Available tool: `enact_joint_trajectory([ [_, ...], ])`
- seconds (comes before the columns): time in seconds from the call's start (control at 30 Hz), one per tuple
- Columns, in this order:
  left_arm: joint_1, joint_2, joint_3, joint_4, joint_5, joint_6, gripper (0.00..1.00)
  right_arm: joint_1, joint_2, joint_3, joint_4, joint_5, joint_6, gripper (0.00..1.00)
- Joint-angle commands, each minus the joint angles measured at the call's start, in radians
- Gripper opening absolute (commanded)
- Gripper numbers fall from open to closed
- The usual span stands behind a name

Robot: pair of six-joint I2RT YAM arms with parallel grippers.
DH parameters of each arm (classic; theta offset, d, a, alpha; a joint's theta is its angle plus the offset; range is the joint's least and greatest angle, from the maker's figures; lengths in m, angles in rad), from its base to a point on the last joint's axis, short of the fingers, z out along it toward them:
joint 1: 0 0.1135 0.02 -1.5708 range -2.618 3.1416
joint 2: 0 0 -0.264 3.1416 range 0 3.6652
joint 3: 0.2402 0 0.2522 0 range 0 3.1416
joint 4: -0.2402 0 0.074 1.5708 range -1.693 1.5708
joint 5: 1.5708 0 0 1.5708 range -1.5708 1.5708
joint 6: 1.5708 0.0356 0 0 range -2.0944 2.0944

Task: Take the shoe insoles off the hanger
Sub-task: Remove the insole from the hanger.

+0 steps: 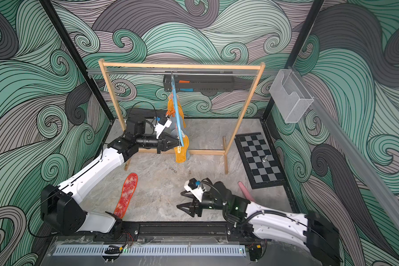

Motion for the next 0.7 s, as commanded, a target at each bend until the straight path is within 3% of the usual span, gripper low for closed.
enact_joint_trajectory([
  [0.0, 0.008, -0.028, 0.008, -0.021, -0.001, 0.013, 0.05, -0.04, -0.241, -0.083, -0.061, 0.188, -0.189, 0.74],
  [0.07, 0.008, -0.029, 0.01, -0.02, 0.0, 0.014, 0.05, -0.067, -0.404, -0.109, -0.124, 0.263, -0.22, 0.79],
  [0.23, 0.013, -0.026, 0.009, -0.019, 0.002, 0.013, 0.05, -0.09, -0.719, -0.208, -0.315, 0.374, -0.227, 0.77],
  [0.43, 0.014, -0.023, 0.006, -0.019, -0.001, 0.014, 0.06, -0.09, -0.595, -0.233, -0.306, 0.238, -0.185, 0.78],
  [0.53, 0.015, -0.02, 0.009, -0.021, 0.0, 0.013, 0.07, -0.091, -0.582, -0.243, -0.297, 0.289, -0.147, 0.8],
  [0.67, 0.02, -0.019, 0.008, -0.025, -0.003, 0.014, 0.22, -0.091, -0.602, -0.255, -0.301, 0.309, -0.144, 0.8],
])
